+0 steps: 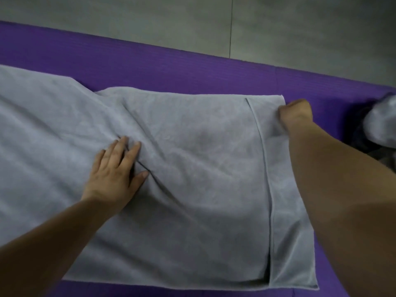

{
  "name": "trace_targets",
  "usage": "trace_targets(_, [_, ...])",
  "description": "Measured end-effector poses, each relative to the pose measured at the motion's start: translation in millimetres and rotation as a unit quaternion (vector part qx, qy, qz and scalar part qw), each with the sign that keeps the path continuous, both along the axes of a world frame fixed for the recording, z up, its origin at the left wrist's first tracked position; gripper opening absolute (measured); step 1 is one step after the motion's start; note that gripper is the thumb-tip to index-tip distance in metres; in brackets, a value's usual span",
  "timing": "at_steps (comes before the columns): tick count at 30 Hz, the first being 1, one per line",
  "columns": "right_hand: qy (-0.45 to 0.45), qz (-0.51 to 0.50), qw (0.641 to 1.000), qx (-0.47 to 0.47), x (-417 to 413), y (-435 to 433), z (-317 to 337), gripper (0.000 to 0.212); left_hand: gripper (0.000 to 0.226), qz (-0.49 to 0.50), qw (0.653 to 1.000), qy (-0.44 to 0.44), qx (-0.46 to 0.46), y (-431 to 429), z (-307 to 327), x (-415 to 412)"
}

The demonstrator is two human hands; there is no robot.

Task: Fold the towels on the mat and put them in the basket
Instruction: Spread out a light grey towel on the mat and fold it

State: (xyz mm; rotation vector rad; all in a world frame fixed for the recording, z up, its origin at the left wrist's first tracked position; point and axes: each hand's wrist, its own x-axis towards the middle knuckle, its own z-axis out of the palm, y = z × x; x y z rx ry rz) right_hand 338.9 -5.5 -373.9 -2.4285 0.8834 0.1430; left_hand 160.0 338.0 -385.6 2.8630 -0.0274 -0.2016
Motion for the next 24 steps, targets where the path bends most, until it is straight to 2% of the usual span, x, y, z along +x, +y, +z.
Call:
trace_targets(2, [-0.035, -0.014, 0.999, 0.012, 9, -7, 6, 0.032, 0.086, 0.004, 1.0, -0.01, 0.001, -5, 2, 3])
trace_targets(6, [-0.094, -0.024, 0.995, -0.015, 18, -24, 22, 0.037, 0.08, -0.055, 0.997, -0.043, 0.04, -15, 4, 12])
trace_targets(9, [-0.082, -0.037, 0.996, -0.001, 16, -38, 22, 0.034, 0.09, -0.084, 0.995, 0.026, 0.043, -21, 2, 20])
trace_targets(11, [-0.062, -0.043, 0.997, 0.023, 4, -41, 17, 0.015, 0.102, -0.08, 0.995, 0.037, 0.05, -22, 1, 21])
trace_targets(12, [-0.06, -0.045, 0.997, 0.029, -6, -40, 14, 0.02, 0.108, -0.078, 0.995, 0.03, 0.053, -21, -1, 21])
trace_targets(13, [-0.054, -0.038, 0.997, 0.027, -18, -39, 12, 0.035, 0.111, -0.072, 0.995, 0.047, 0.05, -22, 0, 20])
trace_targets(15, [-0.05, 0.014, 0.998, -0.02, -55, -33, 14, 0.046, 0.103, -0.067, 0.99, 0.1, 0.072, -23, 3, 20])
trace_targets(17, [-0.08, 0.095, 0.989, -0.078, -101, -26, 17, 0.042, 0.093, -0.071, 0.983, 0.136, 0.097, -25, 9, 22])
trace_targets(19, [-0.148, 0.18, 0.964, -0.124, -153, -19, 14, 0.043, 0.092, -0.082, 0.986, 0.115, 0.083, -22, 11, 20])
trace_targets(21, [-0.179, 0.246, 0.943, -0.137, -206, -14, 11, 0.04, 0.085, -0.164, 0.986, 0.022, 0.034, -19, 12, 9])
trace_targets(23, [-0.171, 0.284, 0.936, -0.123, -254, -10, 9, 0.024, 0.059, -0.296, 0.955, -0.024, -0.005, -21, 15, -16])
trace_targets(24, [-0.162, 0.296, 0.934, -0.119, -275, -6, 8, 0.018, 0.049, -0.367, 0.929, -0.045, -0.019, -24, 13, -35])
